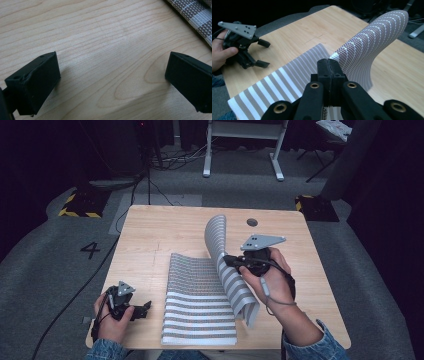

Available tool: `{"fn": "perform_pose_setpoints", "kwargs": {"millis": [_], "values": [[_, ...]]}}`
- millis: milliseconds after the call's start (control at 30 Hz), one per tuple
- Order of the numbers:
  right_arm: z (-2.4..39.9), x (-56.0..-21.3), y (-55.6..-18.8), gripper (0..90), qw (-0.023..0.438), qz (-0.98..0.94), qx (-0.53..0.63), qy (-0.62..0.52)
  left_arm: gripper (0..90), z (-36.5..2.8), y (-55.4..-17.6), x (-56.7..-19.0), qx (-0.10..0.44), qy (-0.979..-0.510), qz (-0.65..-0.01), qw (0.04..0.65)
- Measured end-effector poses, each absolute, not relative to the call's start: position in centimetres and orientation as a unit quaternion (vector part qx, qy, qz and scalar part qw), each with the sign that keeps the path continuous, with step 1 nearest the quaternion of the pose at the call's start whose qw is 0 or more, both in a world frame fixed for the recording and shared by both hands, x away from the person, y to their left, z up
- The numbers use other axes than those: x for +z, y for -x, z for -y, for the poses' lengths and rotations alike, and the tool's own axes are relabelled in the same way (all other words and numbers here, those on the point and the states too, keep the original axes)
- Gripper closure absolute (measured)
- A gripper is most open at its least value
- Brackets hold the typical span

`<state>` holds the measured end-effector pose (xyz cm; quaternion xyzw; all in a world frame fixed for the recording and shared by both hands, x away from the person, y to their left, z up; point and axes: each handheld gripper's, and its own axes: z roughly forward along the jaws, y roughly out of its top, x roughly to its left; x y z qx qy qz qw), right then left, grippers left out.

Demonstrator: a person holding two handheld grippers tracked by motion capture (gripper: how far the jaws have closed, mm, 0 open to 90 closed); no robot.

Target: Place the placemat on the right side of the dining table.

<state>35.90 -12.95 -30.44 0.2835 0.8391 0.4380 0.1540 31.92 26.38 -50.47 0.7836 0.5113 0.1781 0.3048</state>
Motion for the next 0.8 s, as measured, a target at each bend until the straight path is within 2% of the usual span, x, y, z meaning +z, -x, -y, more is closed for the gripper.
{"fn": "perform_pose_setpoints", "kwargs": {"millis": [467,800], "values": [[18.6,-27.5,-36.6,90.0,0.209,-0.816,0.432,-0.322,0.0,-26.4,-31.9,-50.4,0.177,-0.784,-0.511,0.304],[23.1,-26.8,-37.0,90.0,0.242,-0.794,0.420,-0.366,0.0,-26.4,-31.9,-50.5,0.176,-0.784,-0.511,0.306]]}}
